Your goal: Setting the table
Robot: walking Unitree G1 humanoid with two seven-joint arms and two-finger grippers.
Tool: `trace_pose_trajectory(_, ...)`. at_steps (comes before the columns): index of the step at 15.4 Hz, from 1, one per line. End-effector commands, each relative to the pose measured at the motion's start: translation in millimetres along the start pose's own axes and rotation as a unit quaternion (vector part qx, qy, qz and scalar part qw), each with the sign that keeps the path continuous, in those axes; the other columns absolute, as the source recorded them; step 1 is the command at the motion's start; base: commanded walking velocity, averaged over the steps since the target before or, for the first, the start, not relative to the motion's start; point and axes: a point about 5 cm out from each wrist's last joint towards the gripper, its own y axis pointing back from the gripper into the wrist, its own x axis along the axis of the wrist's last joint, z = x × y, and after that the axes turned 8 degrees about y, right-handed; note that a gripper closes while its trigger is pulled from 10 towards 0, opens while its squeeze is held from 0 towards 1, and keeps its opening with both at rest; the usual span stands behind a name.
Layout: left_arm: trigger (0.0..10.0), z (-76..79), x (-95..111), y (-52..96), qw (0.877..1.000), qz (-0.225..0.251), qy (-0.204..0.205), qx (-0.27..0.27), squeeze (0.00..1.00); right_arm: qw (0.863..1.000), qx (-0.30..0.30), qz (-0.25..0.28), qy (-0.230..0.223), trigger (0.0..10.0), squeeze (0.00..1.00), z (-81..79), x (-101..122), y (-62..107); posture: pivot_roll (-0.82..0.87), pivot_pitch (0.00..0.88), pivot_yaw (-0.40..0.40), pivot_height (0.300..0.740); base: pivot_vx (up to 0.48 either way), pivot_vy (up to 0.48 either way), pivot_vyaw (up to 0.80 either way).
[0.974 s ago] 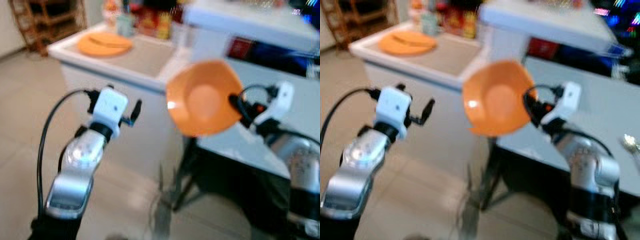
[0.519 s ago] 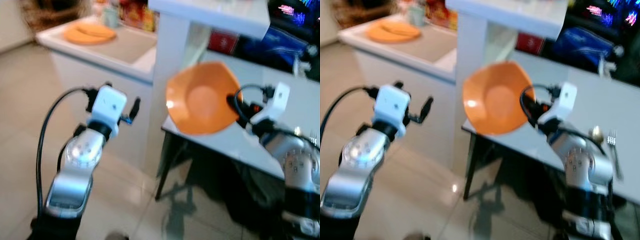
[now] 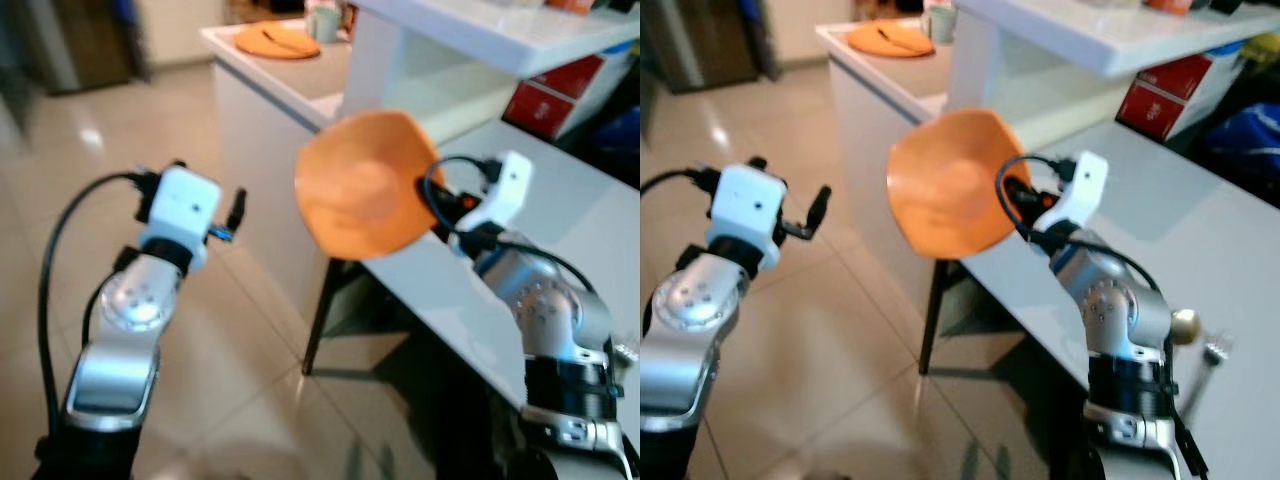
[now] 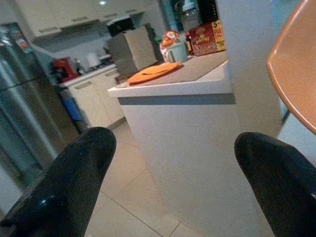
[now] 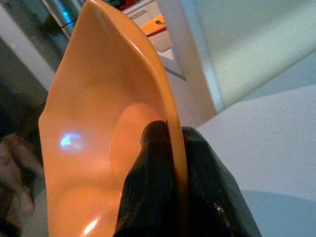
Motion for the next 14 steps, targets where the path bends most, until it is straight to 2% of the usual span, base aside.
trace_pose_trajectory(1, 10.0, 6.3, 2.9, -3.8, 1.000, 0.003, 0.020, 0.001, 0.00, 0.999, -0.024, 0.025, 0.011, 10.0, 0.00, 8.3, 10.3, 4.1, 0.06, 0.000, -0.100, 0.740, 0.000, 0.000, 0.00)
trace_pose_trajectory(3, 10.0, 6.9, 8.8, -6.0, 0.999, 0.019, 0.027, 0.009, 0.00, 0.999, -0.032, 0.033, -0.002, 10.0, 0.00, 7.7, 10.5, 2.6, 0.06, 0.000, -0.102, 0.740, 0.000, 0.000, 0.00)
trace_pose_trajectory(4, 10.0, 7.6, 5.4, -7.2, 1.000, 0.002, 0.030, 0.007, 0.00, 0.999, -0.032, 0.033, -0.010, 10.0, 0.00, 4.1, 8.6, 0.5, 0.06, 0.000, -0.098, 0.740, 0.000, 0.000, -0.47)
trace_pose_trajectory(7, 10.0, 7.4, 7.4, -7.5, 0.999, 0.006, 0.033, 0.004, 0.00, 0.998, -0.050, 0.024, -0.021, 10.0, 0.00, 3.4, 4.1, -6.2, 0.06, 0.000, -0.091, 0.740, 0.334, 0.000, -0.73)
trace_pose_trajectory(12, 10.0, 6.4, 7.6, -6.8, 0.999, 0.003, 0.034, 0.002, 0.00, 0.998, -0.045, 0.020, -0.024, 10.0, 0.00, -1.7, 2.0, -11.2, 0.06, 0.000, -0.090, 0.740, 0.348, 0.000, 0.00)
trace_pose_trajectory(14, 10.0, 7.3, 7.0, -2.1, 0.999, 0.002, 0.041, -0.023, 0.00, 0.995, -0.064, 0.018, -0.071, 10.0, 0.00, 3.7, 3.1, -14.4, 0.06, 0.000, -0.095, 0.740, 0.126, 0.000, 0.00)
